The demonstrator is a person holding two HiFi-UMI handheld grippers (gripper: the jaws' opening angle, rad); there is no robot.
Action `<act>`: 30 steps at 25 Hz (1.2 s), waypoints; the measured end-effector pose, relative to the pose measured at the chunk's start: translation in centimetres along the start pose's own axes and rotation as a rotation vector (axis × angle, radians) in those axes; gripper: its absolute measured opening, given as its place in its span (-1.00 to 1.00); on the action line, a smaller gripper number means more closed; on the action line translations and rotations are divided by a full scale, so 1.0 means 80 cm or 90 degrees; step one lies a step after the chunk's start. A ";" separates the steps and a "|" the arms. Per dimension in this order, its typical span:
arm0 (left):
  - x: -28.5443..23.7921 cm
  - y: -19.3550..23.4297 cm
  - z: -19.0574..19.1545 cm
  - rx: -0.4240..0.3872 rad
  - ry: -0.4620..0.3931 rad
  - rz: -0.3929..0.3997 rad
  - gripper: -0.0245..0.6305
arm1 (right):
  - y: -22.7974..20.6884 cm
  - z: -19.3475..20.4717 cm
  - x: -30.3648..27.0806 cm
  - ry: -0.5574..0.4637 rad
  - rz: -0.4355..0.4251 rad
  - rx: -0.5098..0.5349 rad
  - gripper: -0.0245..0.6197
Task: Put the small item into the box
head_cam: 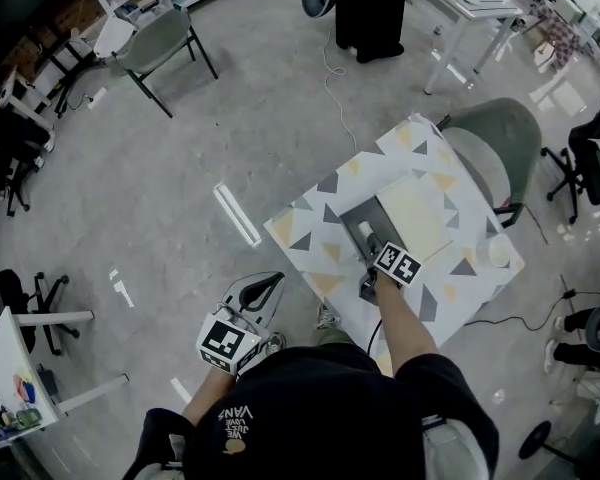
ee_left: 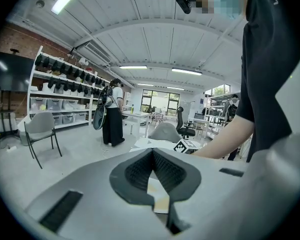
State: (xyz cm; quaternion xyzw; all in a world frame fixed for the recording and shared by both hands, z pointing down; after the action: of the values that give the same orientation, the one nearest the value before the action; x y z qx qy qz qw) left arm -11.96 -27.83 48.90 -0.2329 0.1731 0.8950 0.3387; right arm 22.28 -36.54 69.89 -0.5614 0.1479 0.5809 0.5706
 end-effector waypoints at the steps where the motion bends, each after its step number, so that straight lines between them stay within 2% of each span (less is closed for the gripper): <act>1: 0.000 -0.001 -0.002 -0.002 -0.002 0.004 -0.91 | 0.002 0.001 0.005 -0.011 -0.004 0.001 -0.25; 7: 0.000 -0.009 -0.007 -0.027 -0.007 0.037 -0.91 | 0.020 0.009 0.038 -0.061 -0.018 0.052 -0.31; 13: 0.008 -0.022 -0.011 -0.051 -0.014 0.078 -0.91 | 0.042 0.024 0.091 -0.129 -0.008 0.133 -0.83; 15: 0.012 -0.027 -0.009 -0.058 -0.016 0.089 -0.91 | 0.050 0.033 0.114 -0.157 -0.012 0.157 -0.90; 23: 0.029 -0.040 0.000 -0.094 -0.029 0.136 -0.91 | 0.077 0.081 0.198 -0.248 -0.021 0.218 -0.92; 30: 0.049 -0.048 0.013 -0.112 -0.041 0.163 -0.91 | 0.097 0.137 0.257 -0.301 -0.018 0.232 -0.92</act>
State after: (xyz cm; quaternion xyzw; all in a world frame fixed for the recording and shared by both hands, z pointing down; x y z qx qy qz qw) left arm -12.25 -22.59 47.10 -0.2088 0.1113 0.9496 0.2055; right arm 16.31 -19.82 52.96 -0.3007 0.1050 0.6513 0.6887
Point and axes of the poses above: the fingertips, and each gripper's own axes: x backward along the fingers, y to its left, z out of its underside, the point moved 10 cm from there along x, backward along the fingers, and after that the axes turned 14 degrees about y, right-handed, at the moved point
